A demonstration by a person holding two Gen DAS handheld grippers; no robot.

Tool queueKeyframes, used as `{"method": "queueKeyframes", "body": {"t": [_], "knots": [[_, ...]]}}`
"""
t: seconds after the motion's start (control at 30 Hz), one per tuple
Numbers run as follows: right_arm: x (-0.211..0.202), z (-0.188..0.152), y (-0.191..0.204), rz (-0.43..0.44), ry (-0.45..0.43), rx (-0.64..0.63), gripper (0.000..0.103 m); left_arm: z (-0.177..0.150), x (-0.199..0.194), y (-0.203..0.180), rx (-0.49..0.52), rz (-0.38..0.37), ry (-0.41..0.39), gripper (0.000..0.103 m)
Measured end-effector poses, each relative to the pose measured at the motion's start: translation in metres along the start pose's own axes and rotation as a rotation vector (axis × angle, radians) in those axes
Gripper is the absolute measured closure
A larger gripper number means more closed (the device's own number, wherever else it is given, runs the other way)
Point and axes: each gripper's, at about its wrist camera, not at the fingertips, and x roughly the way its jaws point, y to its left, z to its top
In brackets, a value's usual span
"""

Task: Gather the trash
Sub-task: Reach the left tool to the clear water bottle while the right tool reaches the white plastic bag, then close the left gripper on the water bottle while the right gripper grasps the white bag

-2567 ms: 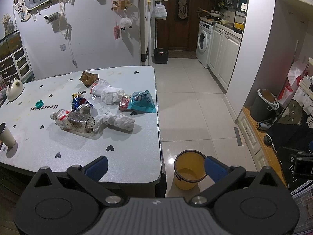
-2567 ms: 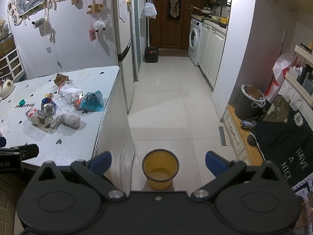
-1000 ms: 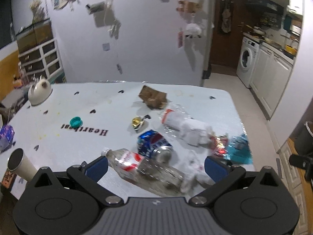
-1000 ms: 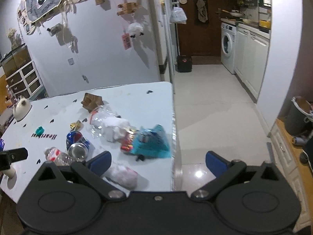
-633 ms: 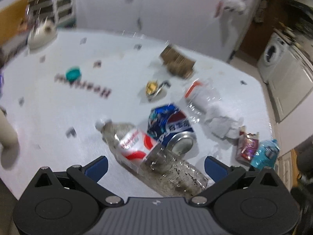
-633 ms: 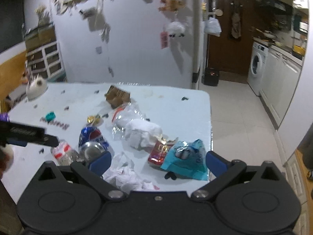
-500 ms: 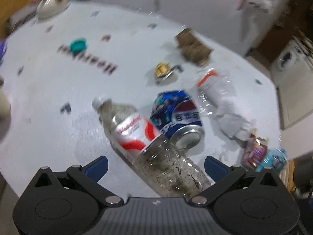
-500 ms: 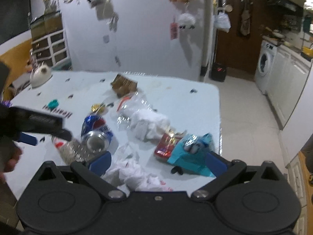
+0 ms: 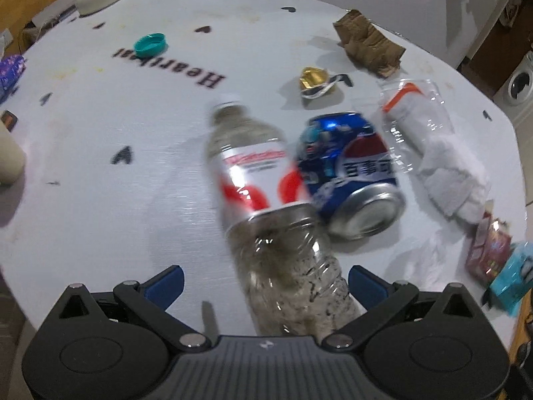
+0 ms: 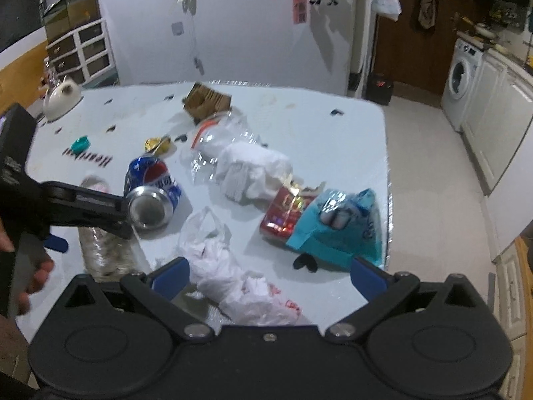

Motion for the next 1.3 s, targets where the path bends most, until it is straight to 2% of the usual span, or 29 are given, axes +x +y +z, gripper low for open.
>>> {"method": "queueKeyframes", "body": {"t": [0.13, 0.3, 0.47, 0.5, 0.57, 0.73, 0.83, 0.97, 1.1, 1.13, 1.17, 1.2, 1.3], "knots": [[0.013, -0.004, 0.003, 0.055, 0.024, -0.038, 0.0, -0.009, -0.007, 0.026, 0.067, 0.026, -0.018, 0.0], [0.036, -0.005, 0.01, 0.079, 0.058, -0.124, 0.0, -0.021, -0.018, 0.048, 0.209, 0.027, -0.103, 0.0], [0.067, -0.009, 0.012, 0.139, 0.162, -0.151, 0.001, -0.026, -0.032, 0.056, 0.308, -0.041, -0.165, 0.0], [0.07, -0.01, 0.013, 0.158, 0.192, -0.133, 0.003, -0.025, -0.034, 0.055, 0.329, -0.048, -0.17, 0.0], [0.071, -0.013, 0.017, 0.198, 0.223, -0.113, 0.013, -0.022, -0.037, 0.051, 0.366, -0.04, -0.177, 0.0], [0.06, -0.02, 0.032, 0.26, 0.236, -0.09, 0.027, -0.006, -0.036, 0.041, 0.385, -0.058, -0.168, 0.0], [0.057, -0.019, 0.035, 0.23, 0.221, -0.032, 0.03, 0.002, -0.033, 0.033, 0.385, -0.076, -0.157, 0.001], [0.06, -0.015, 0.032, 0.209, 0.208, 0.057, 0.044, 0.007, -0.026, 0.024, 0.388, -0.094, -0.127, 0.014], [0.067, -0.018, 0.032, 0.196, 0.217, 0.073, 0.045, 0.008, -0.018, 0.022, 0.377, -0.08, -0.083, 0.025], [0.069, -0.018, 0.032, 0.192, 0.215, 0.073, 0.046, 0.007, -0.016, 0.022, 0.379, -0.08, -0.072, 0.029], [0.07, -0.018, 0.033, 0.183, 0.214, 0.068, 0.051, 0.006, -0.015, 0.022, 0.381, -0.082, -0.063, 0.038], [0.072, -0.018, 0.035, 0.177, 0.216, 0.058, 0.052, 0.007, -0.014, 0.023, 0.38, -0.083, -0.054, 0.043], [0.073, -0.016, 0.038, 0.168, 0.218, 0.048, 0.059, 0.003, -0.016, 0.029, 0.368, -0.092, -0.048, 0.044]]}}
